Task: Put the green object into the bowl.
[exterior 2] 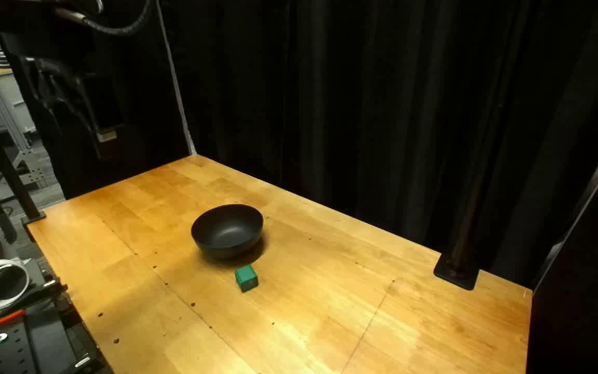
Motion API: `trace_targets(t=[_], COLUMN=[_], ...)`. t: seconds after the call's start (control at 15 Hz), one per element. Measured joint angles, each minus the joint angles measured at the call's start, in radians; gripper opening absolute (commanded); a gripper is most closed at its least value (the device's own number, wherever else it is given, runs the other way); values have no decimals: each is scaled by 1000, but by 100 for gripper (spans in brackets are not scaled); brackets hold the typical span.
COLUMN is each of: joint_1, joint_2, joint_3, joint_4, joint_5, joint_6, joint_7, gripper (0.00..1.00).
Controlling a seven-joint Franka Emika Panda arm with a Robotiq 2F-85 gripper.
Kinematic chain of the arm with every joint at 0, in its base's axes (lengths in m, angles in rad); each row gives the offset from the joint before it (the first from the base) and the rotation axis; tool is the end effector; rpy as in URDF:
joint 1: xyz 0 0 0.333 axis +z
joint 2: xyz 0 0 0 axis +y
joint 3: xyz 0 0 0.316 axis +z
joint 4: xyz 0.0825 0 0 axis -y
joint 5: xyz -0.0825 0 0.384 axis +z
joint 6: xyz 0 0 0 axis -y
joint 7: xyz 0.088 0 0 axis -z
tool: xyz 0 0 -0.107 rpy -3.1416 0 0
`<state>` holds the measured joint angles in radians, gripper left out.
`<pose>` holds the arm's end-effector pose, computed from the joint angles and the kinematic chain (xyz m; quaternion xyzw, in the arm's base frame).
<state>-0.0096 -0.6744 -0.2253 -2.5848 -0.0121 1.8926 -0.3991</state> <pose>0.3348 -0.0834 0.4669 -0.9919 -0.1088 -0.0042 0.0658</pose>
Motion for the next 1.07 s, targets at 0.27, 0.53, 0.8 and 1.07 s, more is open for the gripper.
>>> trace_targets(t=[0.27, 0.53, 0.8, 1.07], joint_1=[0, -18, -61, -95], joint_2=[-4, 91, 342, 612], joint_3=[0, 71, 142, 152], joint_4=[6, -8, -12, 32], joint_5=[0, -88, -200, -239], joint_6=[0, 76, 289, 513], joint_7=[0, 144, 362, 546], gripper=[100, 100, 100, 100])
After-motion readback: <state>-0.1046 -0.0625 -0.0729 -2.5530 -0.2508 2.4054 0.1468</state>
